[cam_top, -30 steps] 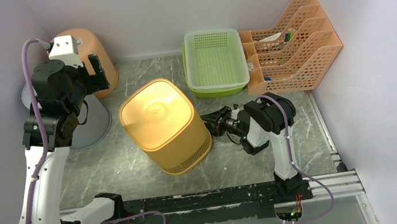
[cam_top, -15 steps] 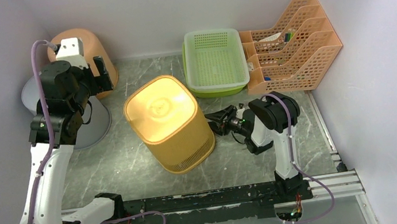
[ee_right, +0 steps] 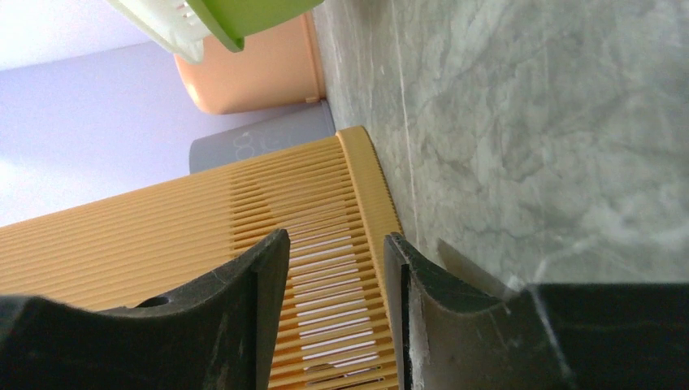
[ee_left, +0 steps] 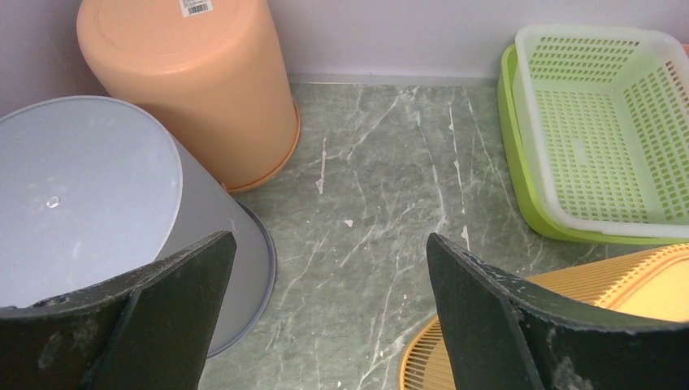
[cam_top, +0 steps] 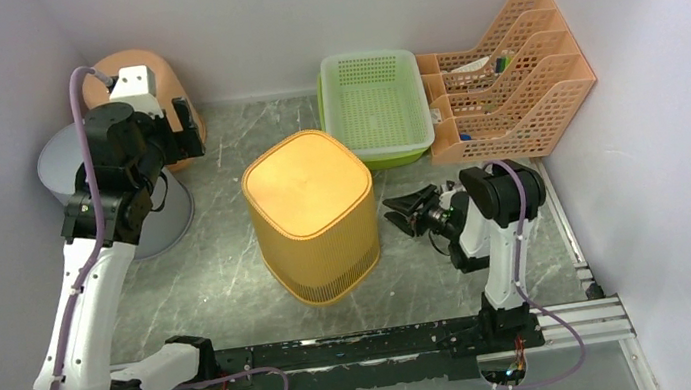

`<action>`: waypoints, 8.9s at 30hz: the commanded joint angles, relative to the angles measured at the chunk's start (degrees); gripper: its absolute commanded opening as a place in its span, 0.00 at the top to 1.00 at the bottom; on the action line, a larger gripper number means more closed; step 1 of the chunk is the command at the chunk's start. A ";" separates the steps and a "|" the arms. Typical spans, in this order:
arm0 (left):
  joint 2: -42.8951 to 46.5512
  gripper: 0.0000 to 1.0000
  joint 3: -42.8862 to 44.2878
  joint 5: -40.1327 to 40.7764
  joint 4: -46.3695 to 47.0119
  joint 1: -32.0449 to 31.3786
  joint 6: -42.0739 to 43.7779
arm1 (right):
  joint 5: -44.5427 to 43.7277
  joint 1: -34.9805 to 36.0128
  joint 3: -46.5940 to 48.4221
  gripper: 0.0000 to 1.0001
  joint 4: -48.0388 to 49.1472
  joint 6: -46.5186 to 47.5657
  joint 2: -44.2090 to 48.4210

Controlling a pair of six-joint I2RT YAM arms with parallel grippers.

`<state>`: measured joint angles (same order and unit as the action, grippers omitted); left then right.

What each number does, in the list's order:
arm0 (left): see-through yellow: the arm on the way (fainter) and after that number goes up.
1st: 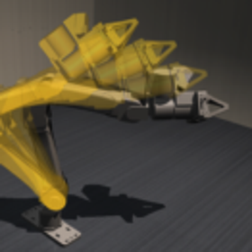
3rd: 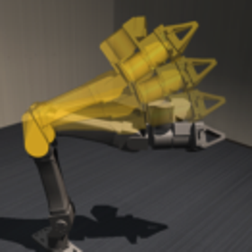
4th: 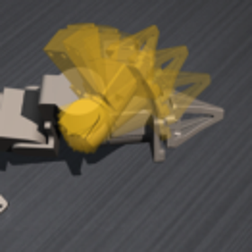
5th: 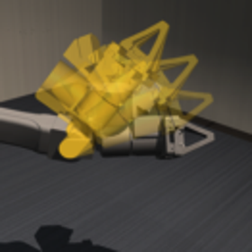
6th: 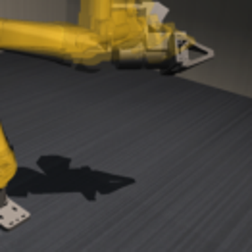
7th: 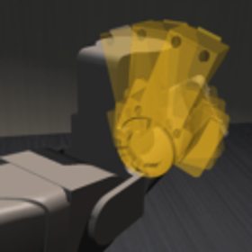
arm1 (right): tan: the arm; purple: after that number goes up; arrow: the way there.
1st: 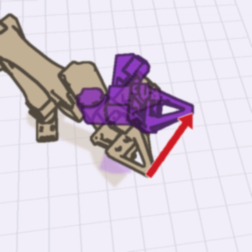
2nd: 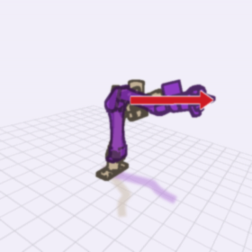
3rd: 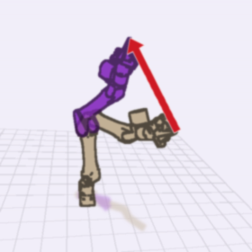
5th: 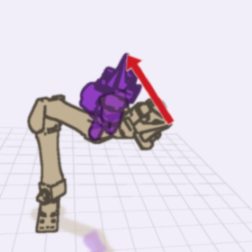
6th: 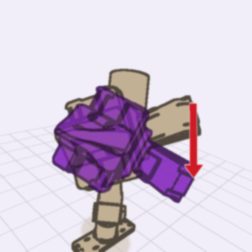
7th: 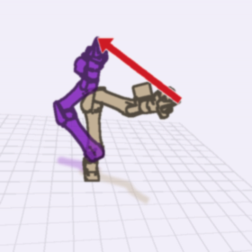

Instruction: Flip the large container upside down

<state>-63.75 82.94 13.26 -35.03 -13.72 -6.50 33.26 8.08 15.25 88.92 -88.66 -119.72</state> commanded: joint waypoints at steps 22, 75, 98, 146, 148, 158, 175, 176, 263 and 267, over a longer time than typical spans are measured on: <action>-1.38 0.00 2.24 -4.06 1.70 -0.25 -0.76 | -7.73 1.00 35.65 0.49 -71.22 39.03 47.73; -13.85 0.01 20.66 -11.93 -1.65 -0.26 5.60 | -61.40 55.28 21.87 0.48 -85.80 52.25 48.17; -7.49 0.00 11.81 -14.89 0.15 -0.24 5.10 | -65.03 43.85 62.46 0.46 -75.03 58.30 5.84; -2.17 0.00 4.11 -14.02 4.82 -0.26 2.37 | -66.61 45.41 69.89 0.46 -67.06 47.62 -7.63; -2.00 0.01 3.38 -14.28 5.18 -0.26 2.36 | -65.49 43.35 72.58 0.46 -66.61 49.16 -9.45; -3.09 0.00 0.46 -15.06 7.39 -0.25 1.85 | -53.33 38.33 86.90 0.46 -62.59 61.85 -18.80; -5.27 0.00 -1.11 -15.51 8.41 -0.26 1.25 | -59.55 36.37 69.29 0.44 -64.99 69.29 0.66; -5.34 0.00 -1.19 -15.69 8.33 -0.26 1.11 | -60.78 36.11 68.39 0.43 -66.55 69.87 3.30; -5.90 0.00 16.52 -8.52 -2.71 -0.26 -3.22 | -53.40 37.13 67.20 1.00 -104.76 70.24 42.29; -4.95 0.00 16.32 -10.10 -2.00 -0.26 -4.31 | -53.13 46.20 65.03 1.00 -102.91 67.29 43.85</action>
<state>-69.67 98.32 4.86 -36.32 -13.72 -8.95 -20.97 47.59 81.49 -19.14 -18.20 -79.29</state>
